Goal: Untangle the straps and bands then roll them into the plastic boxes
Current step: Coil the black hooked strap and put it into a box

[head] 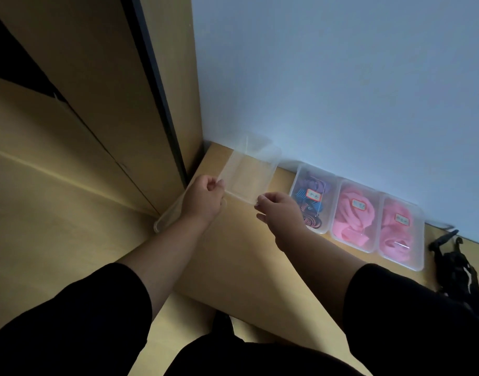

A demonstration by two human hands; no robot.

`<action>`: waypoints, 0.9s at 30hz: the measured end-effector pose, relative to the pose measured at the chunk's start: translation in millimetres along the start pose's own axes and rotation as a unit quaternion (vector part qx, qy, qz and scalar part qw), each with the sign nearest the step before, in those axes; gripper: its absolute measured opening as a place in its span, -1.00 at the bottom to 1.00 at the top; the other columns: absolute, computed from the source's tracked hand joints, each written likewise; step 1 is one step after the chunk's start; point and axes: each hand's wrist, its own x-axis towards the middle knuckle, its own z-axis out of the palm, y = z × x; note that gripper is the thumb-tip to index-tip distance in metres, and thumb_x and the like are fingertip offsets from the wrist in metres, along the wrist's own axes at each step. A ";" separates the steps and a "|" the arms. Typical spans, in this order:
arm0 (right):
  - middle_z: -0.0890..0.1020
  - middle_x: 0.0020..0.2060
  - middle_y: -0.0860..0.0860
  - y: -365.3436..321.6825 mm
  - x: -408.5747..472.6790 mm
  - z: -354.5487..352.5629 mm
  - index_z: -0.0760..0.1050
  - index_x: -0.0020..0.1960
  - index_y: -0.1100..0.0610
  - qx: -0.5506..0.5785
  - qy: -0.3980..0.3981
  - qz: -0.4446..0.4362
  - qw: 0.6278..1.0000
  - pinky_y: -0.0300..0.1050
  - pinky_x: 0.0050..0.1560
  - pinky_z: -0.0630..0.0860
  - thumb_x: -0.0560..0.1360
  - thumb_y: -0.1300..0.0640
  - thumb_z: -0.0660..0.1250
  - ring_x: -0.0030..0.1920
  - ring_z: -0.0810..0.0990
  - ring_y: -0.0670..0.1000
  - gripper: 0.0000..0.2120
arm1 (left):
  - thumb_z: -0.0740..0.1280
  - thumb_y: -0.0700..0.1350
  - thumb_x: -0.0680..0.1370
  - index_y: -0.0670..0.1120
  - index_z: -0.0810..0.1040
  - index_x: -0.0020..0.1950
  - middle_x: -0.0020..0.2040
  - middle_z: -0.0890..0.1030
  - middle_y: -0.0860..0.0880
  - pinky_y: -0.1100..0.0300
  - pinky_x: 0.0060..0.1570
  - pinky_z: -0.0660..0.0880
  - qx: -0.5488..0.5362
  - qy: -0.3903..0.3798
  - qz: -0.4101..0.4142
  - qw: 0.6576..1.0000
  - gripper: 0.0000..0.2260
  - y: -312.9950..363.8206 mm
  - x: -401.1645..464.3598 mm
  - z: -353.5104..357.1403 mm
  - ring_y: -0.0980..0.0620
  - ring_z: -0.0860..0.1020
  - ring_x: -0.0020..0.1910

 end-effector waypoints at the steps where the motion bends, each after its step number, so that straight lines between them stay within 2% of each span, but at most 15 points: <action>1: 0.68 -0.09 0.08 1.0 -3.7 -6.9 0.58 0.03 0.15 0.003 -0.001 -0.005 1.000 -0.01 0.10 0.66 0.59 0.16 0.35 0.01 0.69 0.01 -0.93 | 0.26 0.05 0.64 -0.03 0.50 0.19 -0.07 0.62 0.03 0.11 -0.04 0.59 0.010 0.004 0.008 1.000 -0.78 3.0 -4.4 2.2 0.06 0.62 -0.08; 5: 0.69 -0.07 0.11 3.5 -22.3 -33.7 0.59 0.01 0.19 0.011 -0.009 -0.031 0.999 -0.06 0.04 0.67 0.57 0.19 0.38 0.01 0.69 0.03 -0.93 | 0.29 -0.05 0.61 -0.01 0.55 0.09 -0.16 0.66 0.04 -0.03 0.00 0.63 0.017 0.017 0.024 0.999 -0.90 11.3 -20.0 11.6 0.07 0.65 -0.12; 11: 0.67 -0.07 0.14 6.4 -49.0 -74.4 0.57 0.03 0.19 0.056 0.002 -0.053 0.997 -0.09 -0.04 0.65 0.59 0.18 0.35 -0.05 0.69 0.02 -0.92 | 0.28 -0.11 0.61 -0.07 0.59 0.09 -0.22 0.66 0.00 0.04 -0.10 0.64 0.036 -0.003 0.058 0.998 -0.87 36.1 -48.5 22.1 0.09 0.67 -0.21; 16: 0.67 -0.05 0.14 13.4 -71.1 -134.8 0.53 0.11 0.18 0.086 0.080 -0.039 0.992 -0.03 -0.09 0.69 0.61 0.14 0.34 -0.03 0.70 0.09 -0.87 | 0.28 -0.12 0.60 -0.08 0.64 0.11 -0.21 0.66 0.00 -0.02 -0.06 0.64 0.072 -0.073 0.084 0.991 -0.83 53.3 -73.0 47.3 0.03 0.66 -0.19; 19: 0.65 -0.02 0.11 29.6 -82.7 -172.1 0.52 0.15 0.17 0.095 0.133 -0.021 0.986 -0.03 -0.13 0.69 0.61 0.12 0.34 -0.07 0.71 0.05 -0.84 | 0.30 -0.15 0.57 0.01 0.66 -0.09 -0.26 0.69 -0.04 -0.06 -0.07 0.65 0.075 -0.119 0.093 0.986 -0.85 60.1 -84.7 67.8 -0.01 0.67 -0.24; 22: 0.63 -0.02 0.15 50.8 -95.9 -203.0 0.53 0.14 0.19 0.124 0.181 0.008 0.976 0.00 -0.14 0.69 0.62 0.16 0.32 -0.09 0.70 0.07 -0.86 | 0.31 -0.18 0.53 0.09 0.65 -0.22 -0.29 0.69 -0.04 -0.07 -0.07 0.64 0.086 -0.167 0.107 0.976 -0.78 62.8 -96.0 91.0 -0.02 0.68 -0.28; 27: 0.64 -0.12 0.18 88.4 -119.9 -248.5 0.59 0.02 0.20 0.118 0.238 0.034 0.963 0.07 -0.10 0.70 0.62 0.18 0.31 -0.11 0.68 0.12 -0.88 | 0.33 -0.18 0.53 0.01 0.72 -0.16 -0.27 0.70 -0.04 -0.09 -0.10 0.65 0.111 -0.246 0.134 0.953 -0.81 59.9 -114.6 136.3 -0.06 0.68 -0.27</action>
